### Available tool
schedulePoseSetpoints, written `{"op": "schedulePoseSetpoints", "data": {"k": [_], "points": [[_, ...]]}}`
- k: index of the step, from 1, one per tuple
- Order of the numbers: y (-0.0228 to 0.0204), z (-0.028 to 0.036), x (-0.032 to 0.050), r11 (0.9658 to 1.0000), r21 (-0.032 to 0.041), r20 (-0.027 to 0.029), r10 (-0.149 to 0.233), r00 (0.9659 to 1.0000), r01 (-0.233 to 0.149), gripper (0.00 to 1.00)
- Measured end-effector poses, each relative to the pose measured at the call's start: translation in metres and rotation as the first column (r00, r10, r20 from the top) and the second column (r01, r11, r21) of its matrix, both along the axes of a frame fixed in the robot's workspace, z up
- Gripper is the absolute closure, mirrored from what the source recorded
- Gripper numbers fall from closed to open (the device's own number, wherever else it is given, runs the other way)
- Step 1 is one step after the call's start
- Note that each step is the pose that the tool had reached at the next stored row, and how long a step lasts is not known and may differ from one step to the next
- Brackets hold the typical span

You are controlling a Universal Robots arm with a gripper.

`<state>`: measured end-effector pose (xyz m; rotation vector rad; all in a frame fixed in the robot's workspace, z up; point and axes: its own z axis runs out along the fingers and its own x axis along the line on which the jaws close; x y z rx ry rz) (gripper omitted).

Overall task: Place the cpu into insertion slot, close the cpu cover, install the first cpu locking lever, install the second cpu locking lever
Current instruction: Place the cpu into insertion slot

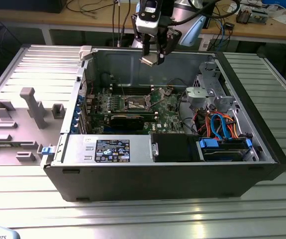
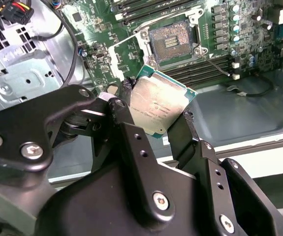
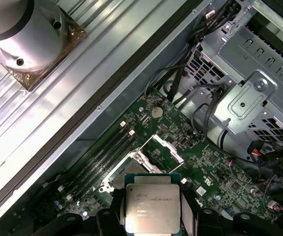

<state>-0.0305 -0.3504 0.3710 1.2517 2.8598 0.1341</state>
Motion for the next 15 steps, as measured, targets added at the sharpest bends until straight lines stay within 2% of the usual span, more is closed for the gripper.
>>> {"op": "schedulePoseSetpoints", "data": {"k": [2, 12, 15], "points": [[0.0000, -0.0001, 0.0000, 0.9999, 0.0001, 0.0000, -0.016, 0.9999, 0.016, 0.46], [0.0000, 0.0000, 0.0000, 0.9997, 0.0001, 0.0000, -0.023, 0.9997, 0.023, 0.46], [0.0000, -0.0001, 0.0000, 0.9982, 0.0001, 0.0000, -0.061, 0.9982, 0.061, 0.46]]}}
